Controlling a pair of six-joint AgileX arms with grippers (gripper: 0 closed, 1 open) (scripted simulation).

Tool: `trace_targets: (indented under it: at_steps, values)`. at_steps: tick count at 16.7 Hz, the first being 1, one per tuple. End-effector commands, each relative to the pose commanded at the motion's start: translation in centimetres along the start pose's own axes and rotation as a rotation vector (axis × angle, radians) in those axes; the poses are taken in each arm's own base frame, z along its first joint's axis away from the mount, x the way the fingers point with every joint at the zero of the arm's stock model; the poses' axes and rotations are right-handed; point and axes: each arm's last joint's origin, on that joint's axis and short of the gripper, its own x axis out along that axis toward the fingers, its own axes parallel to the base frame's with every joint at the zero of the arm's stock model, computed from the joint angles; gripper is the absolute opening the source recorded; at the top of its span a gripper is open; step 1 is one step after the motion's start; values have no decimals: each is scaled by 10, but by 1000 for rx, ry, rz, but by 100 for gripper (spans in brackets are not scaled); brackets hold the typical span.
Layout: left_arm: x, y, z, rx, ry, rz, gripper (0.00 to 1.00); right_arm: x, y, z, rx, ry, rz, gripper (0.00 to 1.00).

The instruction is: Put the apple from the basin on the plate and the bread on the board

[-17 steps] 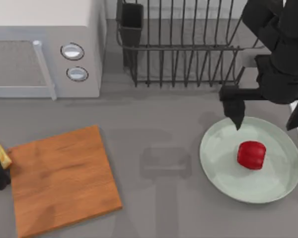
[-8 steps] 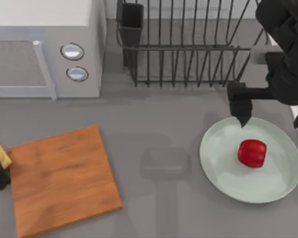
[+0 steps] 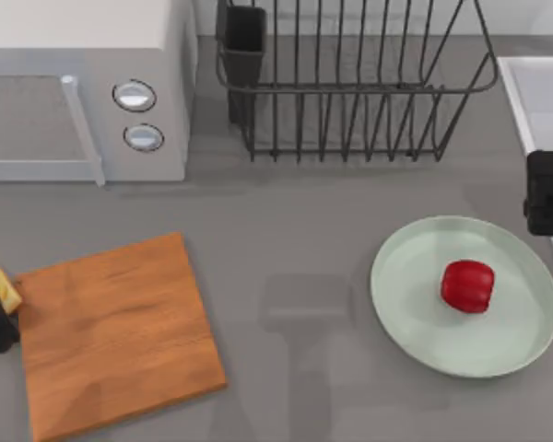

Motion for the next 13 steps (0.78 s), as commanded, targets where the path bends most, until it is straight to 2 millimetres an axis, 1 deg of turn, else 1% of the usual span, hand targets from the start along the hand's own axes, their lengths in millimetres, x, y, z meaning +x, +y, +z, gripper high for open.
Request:
trace_targets:
  at_steps: [3,5,6,9,11,13]
  values:
    - [0,0,0,0,0,0,100,-21,-24,-40,-14,-251,23,100]
    - [0,0,0,0,0,0,100,-27,-38,-71,-29,-437,24,100]
    - [0,0,0,0,0,0,100,-27,-44,-86,-38,-529,19,100]
    - [0,0,0,0,0,0,100,-14,-59,-124,-66,-770,-14,100]
    - [0,0,0,0,0,0,100,0,-66,-141,-83,-889,-45,100]
    - [0,0,0,0,0,0,100,12,-71,-151,-98,-977,-74,100]
